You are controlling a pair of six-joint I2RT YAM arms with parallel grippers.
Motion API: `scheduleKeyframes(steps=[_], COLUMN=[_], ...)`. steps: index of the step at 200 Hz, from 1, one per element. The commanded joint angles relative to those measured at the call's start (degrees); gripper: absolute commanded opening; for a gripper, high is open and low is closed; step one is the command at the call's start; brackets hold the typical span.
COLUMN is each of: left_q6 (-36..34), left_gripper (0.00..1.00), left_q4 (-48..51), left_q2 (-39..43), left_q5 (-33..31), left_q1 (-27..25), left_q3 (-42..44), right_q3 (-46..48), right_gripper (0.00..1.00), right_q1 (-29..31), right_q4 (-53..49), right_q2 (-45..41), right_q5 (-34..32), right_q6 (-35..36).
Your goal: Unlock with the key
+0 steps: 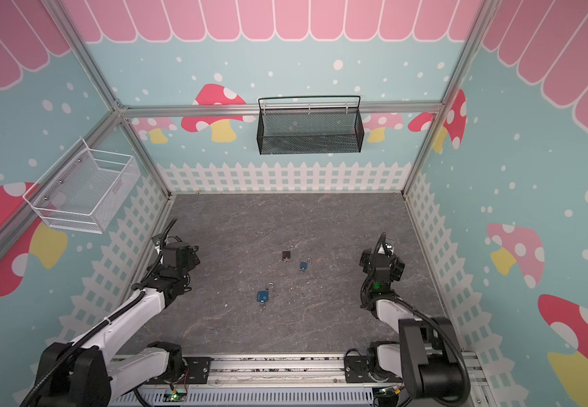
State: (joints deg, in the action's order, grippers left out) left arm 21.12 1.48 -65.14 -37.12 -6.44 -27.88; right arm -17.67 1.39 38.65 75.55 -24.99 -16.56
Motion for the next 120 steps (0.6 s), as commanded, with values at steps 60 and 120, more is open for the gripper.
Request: scheduleKeyframes(steps=[60, 120], left_q6=[-18.47, -17.25], left_gripper=[0.99, 0.99], left_q4=[-63.22, -48.97], left_q2=[-15.9, -22.17], left_q5=[18.12, 27.73], left_q1=[1.6, 5.36], left_q3=[14.41, 4.51], right_q3=[6.19, 5.45], right_gripper=[0.98, 0.98], right_q1=[-1.77, -2.18], right_q4=[33.06, 34.72], right_q2=[8.5, 11.48], right_q5=[19.44, 23.97], right_q6=[15.33, 17.04])
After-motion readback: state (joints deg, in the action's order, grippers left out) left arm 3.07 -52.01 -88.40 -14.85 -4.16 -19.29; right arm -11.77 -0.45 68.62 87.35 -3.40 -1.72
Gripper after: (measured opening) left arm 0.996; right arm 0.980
